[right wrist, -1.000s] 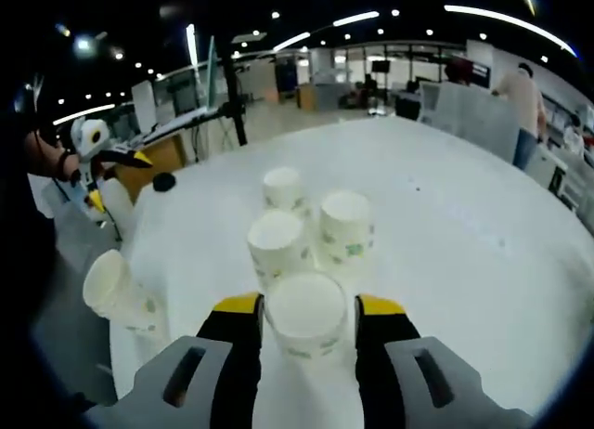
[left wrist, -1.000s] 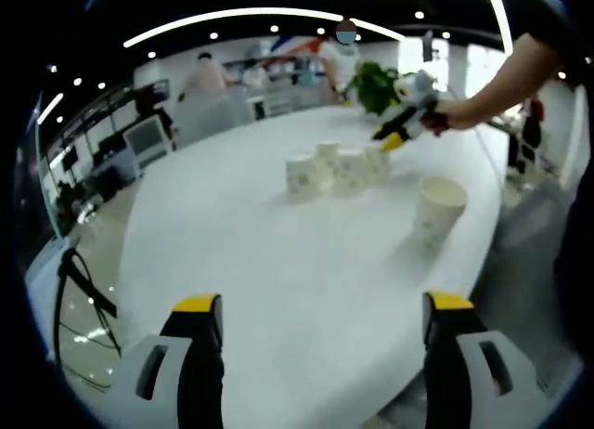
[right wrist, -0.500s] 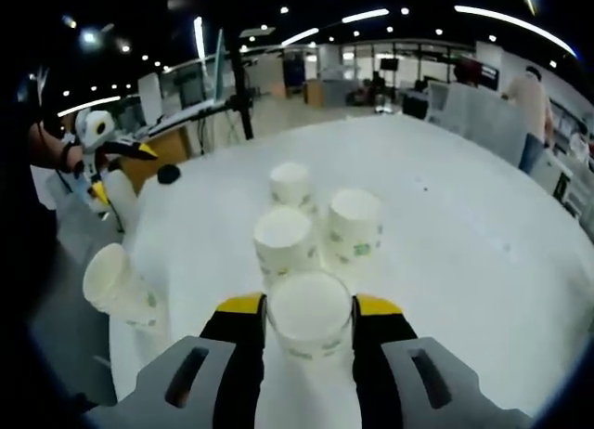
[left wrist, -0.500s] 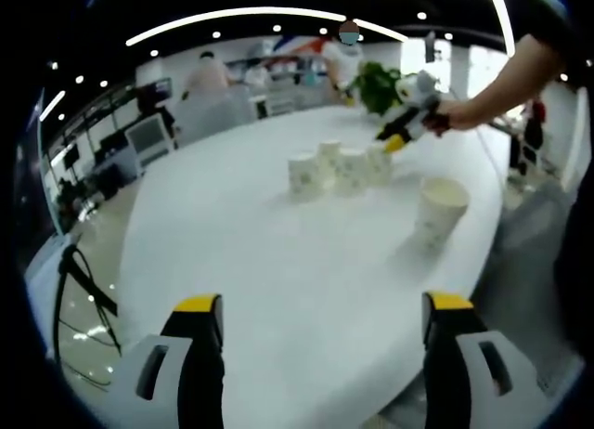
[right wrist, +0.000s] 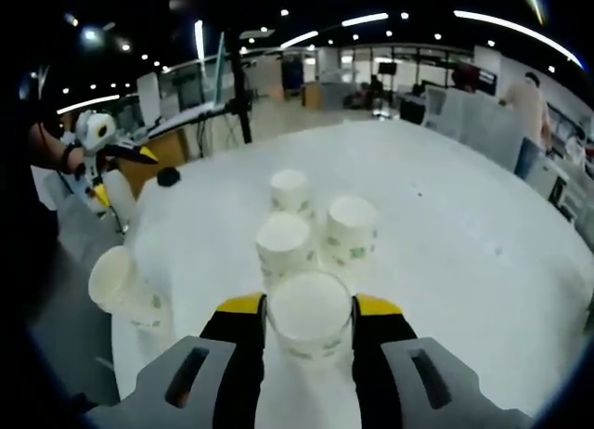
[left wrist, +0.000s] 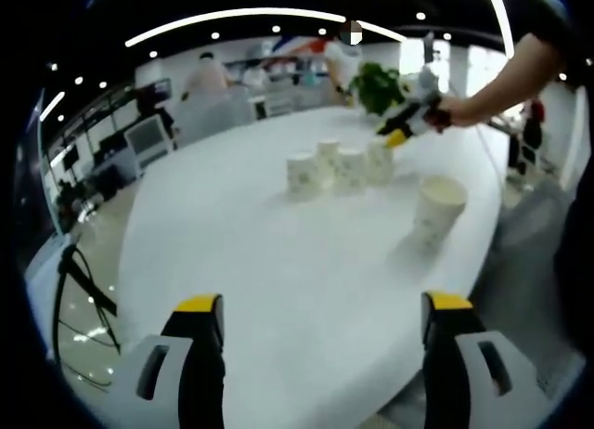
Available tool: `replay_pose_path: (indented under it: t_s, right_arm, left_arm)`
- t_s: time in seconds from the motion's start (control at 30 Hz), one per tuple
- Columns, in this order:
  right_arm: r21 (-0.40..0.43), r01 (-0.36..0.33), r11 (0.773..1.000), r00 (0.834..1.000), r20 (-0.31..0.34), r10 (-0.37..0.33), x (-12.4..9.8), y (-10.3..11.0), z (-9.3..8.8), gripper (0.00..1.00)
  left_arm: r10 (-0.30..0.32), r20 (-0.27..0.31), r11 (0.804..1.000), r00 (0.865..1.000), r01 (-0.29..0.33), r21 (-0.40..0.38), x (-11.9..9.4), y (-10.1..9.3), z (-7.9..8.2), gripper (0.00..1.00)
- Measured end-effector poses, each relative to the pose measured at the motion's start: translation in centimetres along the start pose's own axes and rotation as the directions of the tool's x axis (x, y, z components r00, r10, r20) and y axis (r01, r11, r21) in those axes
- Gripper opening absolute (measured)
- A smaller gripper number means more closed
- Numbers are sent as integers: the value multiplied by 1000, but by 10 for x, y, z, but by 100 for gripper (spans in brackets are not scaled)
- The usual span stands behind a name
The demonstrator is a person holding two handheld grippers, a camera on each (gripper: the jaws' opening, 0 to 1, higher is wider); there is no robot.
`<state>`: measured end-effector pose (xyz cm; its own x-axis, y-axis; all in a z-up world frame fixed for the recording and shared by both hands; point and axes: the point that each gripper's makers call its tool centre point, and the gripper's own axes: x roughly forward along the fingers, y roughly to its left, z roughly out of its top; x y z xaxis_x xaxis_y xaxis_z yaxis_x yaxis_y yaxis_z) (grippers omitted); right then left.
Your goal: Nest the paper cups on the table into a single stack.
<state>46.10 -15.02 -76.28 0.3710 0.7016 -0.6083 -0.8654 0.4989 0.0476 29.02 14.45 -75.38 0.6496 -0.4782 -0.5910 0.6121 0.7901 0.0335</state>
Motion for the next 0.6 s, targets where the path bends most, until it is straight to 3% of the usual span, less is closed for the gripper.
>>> replay_pose_path:
  t_s: [0.23, 0.6]
  right_arm:
    - [-7, 9, 1000, 1000, 2, -9, -12, 4, 3, 32]
    - [-13, 24, 1000, 998, 57, -23, -34, 12, 30, 32]
  left_arm:
    - [-8, 17, 1000, 1000, 8, 17, -1, 2, 8, 86]
    - [-32, 42, 999, 999, 30, 35, 1, 2, 16, 86]
